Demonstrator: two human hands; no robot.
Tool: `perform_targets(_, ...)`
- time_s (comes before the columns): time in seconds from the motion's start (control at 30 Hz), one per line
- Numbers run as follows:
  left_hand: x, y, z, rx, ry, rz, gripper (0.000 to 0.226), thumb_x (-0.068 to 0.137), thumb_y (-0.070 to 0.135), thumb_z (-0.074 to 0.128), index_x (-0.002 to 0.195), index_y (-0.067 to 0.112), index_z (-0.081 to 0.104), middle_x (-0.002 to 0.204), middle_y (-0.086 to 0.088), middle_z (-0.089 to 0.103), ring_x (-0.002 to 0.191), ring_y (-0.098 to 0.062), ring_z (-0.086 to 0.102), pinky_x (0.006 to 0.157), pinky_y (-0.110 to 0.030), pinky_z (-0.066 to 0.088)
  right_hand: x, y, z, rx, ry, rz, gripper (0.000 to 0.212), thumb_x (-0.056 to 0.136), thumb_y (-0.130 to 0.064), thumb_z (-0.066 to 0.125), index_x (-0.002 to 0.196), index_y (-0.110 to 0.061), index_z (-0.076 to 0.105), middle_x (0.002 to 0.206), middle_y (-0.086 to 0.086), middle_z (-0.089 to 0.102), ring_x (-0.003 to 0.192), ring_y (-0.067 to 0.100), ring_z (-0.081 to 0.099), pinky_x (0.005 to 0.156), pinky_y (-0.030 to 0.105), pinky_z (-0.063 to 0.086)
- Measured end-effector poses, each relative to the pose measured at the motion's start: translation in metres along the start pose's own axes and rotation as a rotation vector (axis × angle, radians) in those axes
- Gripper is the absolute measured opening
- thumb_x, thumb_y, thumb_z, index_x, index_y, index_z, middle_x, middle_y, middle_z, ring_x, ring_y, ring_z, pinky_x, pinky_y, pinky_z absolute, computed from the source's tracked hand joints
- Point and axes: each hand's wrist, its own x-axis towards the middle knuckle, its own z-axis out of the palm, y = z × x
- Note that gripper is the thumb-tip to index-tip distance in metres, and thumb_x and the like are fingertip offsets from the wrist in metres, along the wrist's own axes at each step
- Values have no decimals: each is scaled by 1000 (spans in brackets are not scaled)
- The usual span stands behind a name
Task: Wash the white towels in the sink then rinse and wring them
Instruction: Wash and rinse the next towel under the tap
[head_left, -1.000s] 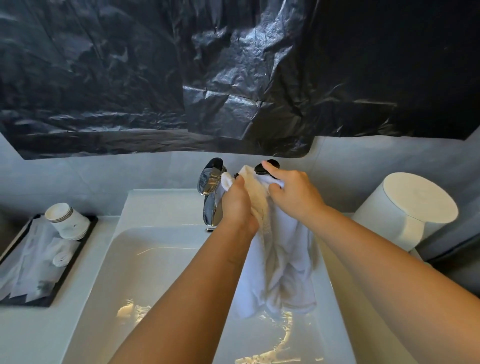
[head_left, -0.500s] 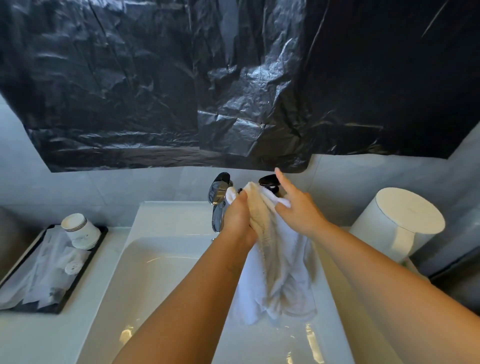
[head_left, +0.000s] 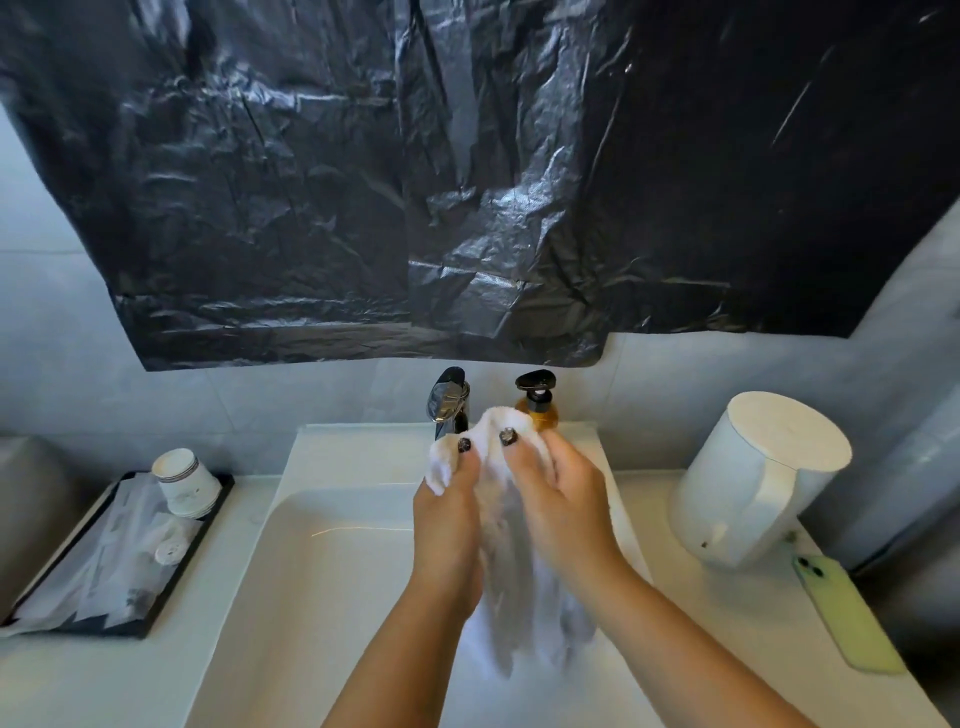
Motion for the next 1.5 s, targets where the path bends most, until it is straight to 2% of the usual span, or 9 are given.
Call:
perform_targets(0.1,-12,7,3,16,-18,38,30,99,27,53,79,6,64,64,-8,65,66,-22,64,62,-33,48,-3,-18,19,-245,-24,-192,35,93,-54,38,68,-30,42,62,-12,48,59,2,47,55,14,31)
perform_targets(0.27,-28,25,-5,35,55,70,26,96,22,52,76,7,58,66,-9,58,69,-22,58,62,-32,45,29,-37,17,-132,-78,-100,46,98,-34,48,53,-26,39,51,-7,41,57,14,43,61,38,39)
perform_targets(0.43,-30,29,-11,-34,204,24,37,99,7,47,64,16,39,56,1,42,50,-10,40,49,-15,32,-34,-46,23,-244,-137,-323,44,98,-46,41,60,-23,45,57,-6,49,57,10,48,54,24,36)
perform_targets(0.63,-54,19,-11,5,67,40,22,85,25,64,69,10,61,66,-12,61,64,-24,59,66,-37,44,15,-28,21,63,-70,81,50,96,-23,51,49,-20,36,40,-8,37,53,12,35,55,32,27)
perform_targets(0.8,-44,14,-46,-14,142,72,36,100,7,46,64,10,43,56,-3,47,47,-14,45,42,-19,37,-76,-51,31,-102,-243,-152,47,85,-59,36,54,-24,42,48,-5,39,55,11,40,52,24,28)
perform_targets(0.87,-49,16,-51,-7,94,83,37,104,8,41,67,11,47,62,-6,51,50,-11,53,45,-18,44,-71,-57,38,-270,-171,-288,47,87,-58,30,54,-25,35,50,-7,36,56,14,44,51,22,28)
perform_targets(1.03,-51,29,-81,-90,-115,5,44,95,18,53,51,22,53,54,-3,53,49,-17,54,55,-28,41,-26,-62,56,-135,-19,-62,51,96,-26,48,48,-21,30,47,-4,33,50,13,34,53,34,29)
perform_targets(1.27,-40,55,-116,-197,-164,34,27,93,32,59,91,5,65,83,-13,68,78,-25,67,79,-36,52,-70,-53,83,-14,98,215,52,98,-21,50,51,-19,29,45,-8,30,52,12,29,56,31,25)
perform_targets(1.5,-60,41,-107,-21,-314,65,19,68,31,61,56,21,51,58,-4,49,61,-19,50,58,-30,37,-64,-120,81,2,265,-196,50,97,-24,52,53,-11,31,47,1,30,50,10,30,49,28,25)
